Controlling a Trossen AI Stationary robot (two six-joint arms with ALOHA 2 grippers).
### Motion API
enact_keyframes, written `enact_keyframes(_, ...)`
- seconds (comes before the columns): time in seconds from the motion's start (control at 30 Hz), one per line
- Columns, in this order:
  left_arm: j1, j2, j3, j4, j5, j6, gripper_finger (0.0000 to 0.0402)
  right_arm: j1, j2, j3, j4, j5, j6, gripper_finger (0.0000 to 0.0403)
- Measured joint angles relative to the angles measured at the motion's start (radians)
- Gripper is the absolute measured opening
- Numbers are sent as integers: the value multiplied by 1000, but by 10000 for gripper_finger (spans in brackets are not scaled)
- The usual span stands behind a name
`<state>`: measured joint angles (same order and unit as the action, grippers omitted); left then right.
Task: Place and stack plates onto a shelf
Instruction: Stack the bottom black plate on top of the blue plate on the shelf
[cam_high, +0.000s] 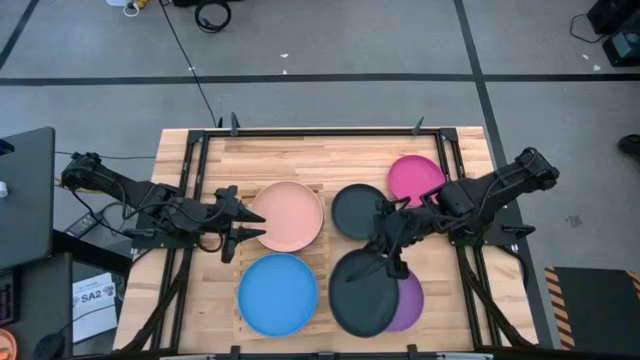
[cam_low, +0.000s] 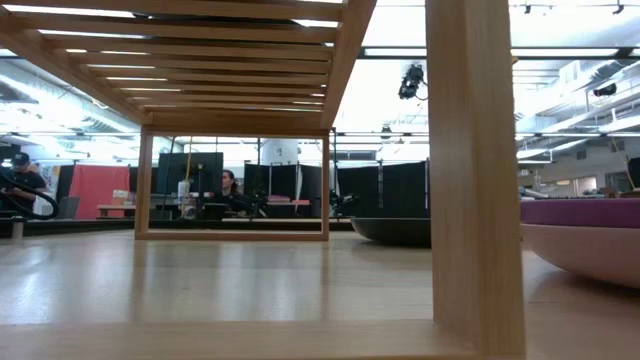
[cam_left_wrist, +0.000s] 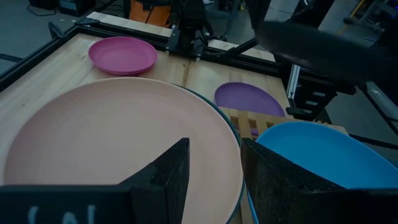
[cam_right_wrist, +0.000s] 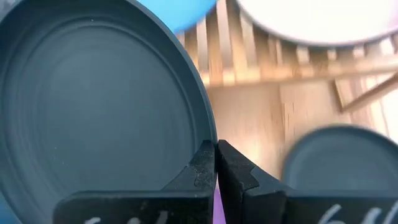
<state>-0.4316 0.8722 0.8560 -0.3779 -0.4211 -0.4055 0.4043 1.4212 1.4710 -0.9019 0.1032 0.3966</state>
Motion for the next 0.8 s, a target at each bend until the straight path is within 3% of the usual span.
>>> enact_keyframes(0.8, 0, 0, 0, 0, -4, 1, 151, -113, 27, 3, 494, -31, -7, 9)
